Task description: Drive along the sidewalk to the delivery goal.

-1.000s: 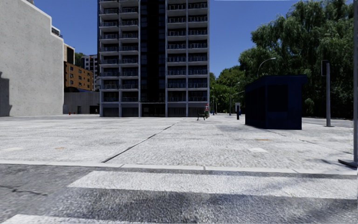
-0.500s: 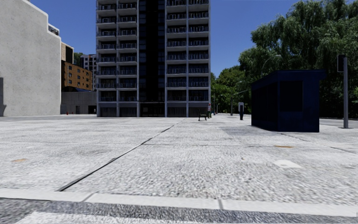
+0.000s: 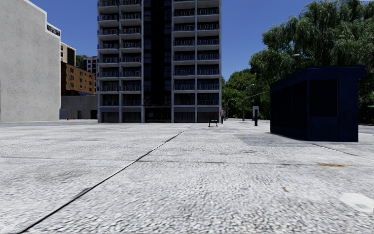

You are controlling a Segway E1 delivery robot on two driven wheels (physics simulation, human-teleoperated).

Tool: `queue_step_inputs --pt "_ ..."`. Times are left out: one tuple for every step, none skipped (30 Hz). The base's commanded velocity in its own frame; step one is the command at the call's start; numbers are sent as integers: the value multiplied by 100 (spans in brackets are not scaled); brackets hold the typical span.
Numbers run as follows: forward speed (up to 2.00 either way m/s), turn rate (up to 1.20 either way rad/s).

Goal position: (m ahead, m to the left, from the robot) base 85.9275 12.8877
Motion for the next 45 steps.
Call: queue_step_inputs --pt "197 0" --pt "197 0" --pt "197 0" --pt "197 0" --pt "197 0" --pt "197 0" --pt "197 0" --pt "197 0" --pt "197 0" --pt "197 0" --pt "198 0" --pt "198 0" --pt "198 0" --pt "198 0" --pt "198 0" --pt "198 0" --pt "198 0" --pt "198 0" --pt "198 0" --pt "198 0" --pt "198 0" --pt "198 0" --pt "198 0" --pt "198 0" --pt "198 0" --pt "198 0" --pt "198 0" --pt "198 0" --pt "198 0" --pt "198 0" --pt "198 0" --pt "198 0" --pt "198 0" --pt "198 0" --pt "198 0" --pt "198 0" --pt "198 0" --pt "198 0" --pt "198 0" --pt "198 0" --pt "198 0" --pt "198 0" --pt "198 0" --pt "198 0" --pt "198 0"
